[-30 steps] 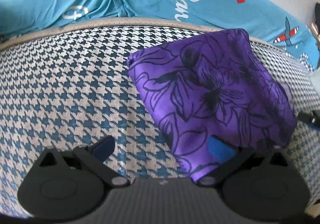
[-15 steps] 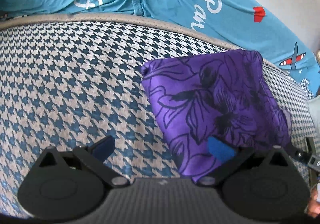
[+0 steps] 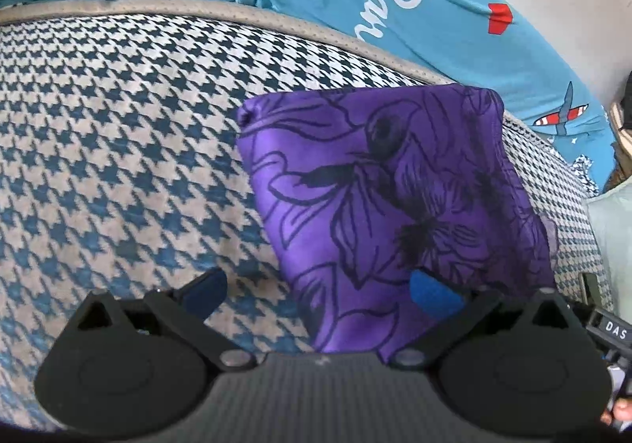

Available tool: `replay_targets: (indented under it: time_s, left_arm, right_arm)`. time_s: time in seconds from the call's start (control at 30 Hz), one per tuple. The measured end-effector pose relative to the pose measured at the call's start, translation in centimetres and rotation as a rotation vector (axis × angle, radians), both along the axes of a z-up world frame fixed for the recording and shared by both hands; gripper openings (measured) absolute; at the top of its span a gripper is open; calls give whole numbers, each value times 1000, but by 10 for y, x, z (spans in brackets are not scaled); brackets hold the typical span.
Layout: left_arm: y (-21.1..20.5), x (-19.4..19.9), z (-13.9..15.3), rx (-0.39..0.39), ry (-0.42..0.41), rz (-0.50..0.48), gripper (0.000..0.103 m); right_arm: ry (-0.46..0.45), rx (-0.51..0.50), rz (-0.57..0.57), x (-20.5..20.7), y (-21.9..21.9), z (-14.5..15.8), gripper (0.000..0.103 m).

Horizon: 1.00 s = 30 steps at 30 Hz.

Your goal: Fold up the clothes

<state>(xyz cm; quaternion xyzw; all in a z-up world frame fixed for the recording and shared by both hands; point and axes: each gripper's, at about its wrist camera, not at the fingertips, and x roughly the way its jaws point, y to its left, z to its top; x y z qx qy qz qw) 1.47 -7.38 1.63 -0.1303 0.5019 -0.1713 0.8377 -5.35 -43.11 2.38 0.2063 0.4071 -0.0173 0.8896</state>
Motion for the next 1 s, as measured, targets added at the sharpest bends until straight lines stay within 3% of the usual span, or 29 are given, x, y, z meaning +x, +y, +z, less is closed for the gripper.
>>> replay_targets:
  time_s: [0.67,0.77,0.87,0.9,1.0]
  left_arm:
    - [-28,11,-8,-8,-53,-29,103]
    - [-34,11,-8,3,-69,-40,103]
    - [-39,10,-7,16,-84,-46,103]
    - [-41,9,-6,21,-94,-49,103]
    - [-46,4,-3,36,-123,-56,97]
  right_arm:
    - [-70,-21,22,12,9,-10,75]
    - [-85,-42,35,13,14,-9,68]
    - [-94,-58,36,13,17,-9,49]
    - [-97,-56,37,13,17,-9,38]
    - [-110,-62,51,11,20,-8,27]
